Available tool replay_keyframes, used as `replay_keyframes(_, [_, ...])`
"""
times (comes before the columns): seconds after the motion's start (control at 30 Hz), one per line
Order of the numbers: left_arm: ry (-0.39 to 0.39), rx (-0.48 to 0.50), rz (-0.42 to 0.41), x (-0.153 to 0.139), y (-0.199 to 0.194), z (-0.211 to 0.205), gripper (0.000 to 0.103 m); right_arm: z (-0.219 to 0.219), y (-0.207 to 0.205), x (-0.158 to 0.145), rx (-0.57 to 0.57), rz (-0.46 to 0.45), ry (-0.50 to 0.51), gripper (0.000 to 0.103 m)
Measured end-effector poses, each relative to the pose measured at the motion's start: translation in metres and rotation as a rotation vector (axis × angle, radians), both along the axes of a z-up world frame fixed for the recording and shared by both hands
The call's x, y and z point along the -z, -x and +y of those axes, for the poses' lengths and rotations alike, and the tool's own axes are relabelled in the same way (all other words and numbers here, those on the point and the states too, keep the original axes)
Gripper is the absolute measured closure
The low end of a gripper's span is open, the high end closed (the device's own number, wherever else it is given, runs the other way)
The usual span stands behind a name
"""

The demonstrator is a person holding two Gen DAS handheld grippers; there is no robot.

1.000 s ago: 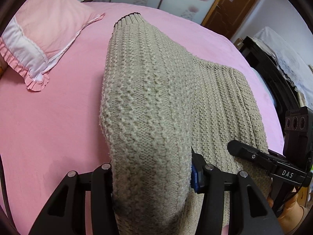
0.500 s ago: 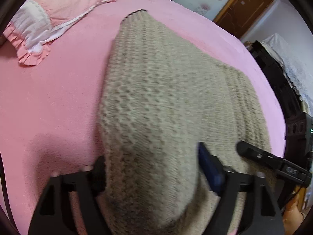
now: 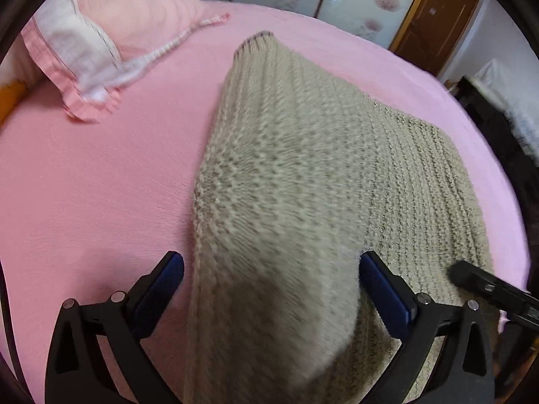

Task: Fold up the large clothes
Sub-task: 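Carry the bundle toward the pink pillows and set it down, opening both grippers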

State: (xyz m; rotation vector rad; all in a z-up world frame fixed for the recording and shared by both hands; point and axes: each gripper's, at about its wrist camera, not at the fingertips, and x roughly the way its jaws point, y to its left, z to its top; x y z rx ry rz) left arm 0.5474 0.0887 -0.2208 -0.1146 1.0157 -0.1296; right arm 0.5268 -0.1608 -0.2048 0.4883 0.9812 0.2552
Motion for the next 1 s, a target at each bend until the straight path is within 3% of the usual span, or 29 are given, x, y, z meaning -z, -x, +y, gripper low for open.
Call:
replay_keyframes(0.1, [-0.112,-0.032,-0.038,-0.017,0.017,-0.020,0.000,-0.004,0.017,-0.017,0.004,-0.036,0.051,0.032])
replay_keyframes(0.17, [-0.138,-0.036,-0.062,-0.028,0.031,-0.034,0.000,-0.010,0.029,-0.027,0.007,-0.065,0.074,0.032])
replay_keyframes(0.27, [-0.115,-0.053,-0.073,-0.045,0.053,-0.051,0.000,-0.021,0.048,-0.042,0.033,-0.092,0.117,0.032])
replay_keyframes(0.47, [0.067,-0.115,-0.073,-0.084,0.097,-0.086,0.000,-0.055,0.089,-0.068,0.094,-0.104,0.113,0.032])
replay_keyframes(0.53, [0.094,-0.114,-0.064,-0.090,0.116,-0.101,0.000,-0.065,0.106,-0.077,0.110,-0.114,0.127,0.032])
replay_keyframes(0.77, [0.079,-0.106,-0.112,-0.114,0.171,-0.172,0.000,-0.110,0.176,-0.094,0.158,-0.149,0.130,0.032])
replay_keyframes(1.0, [0.056,-0.090,-0.120,-0.100,0.210,-0.219,0.000,-0.153,0.226,-0.088,0.174,-0.163,0.167,0.032])
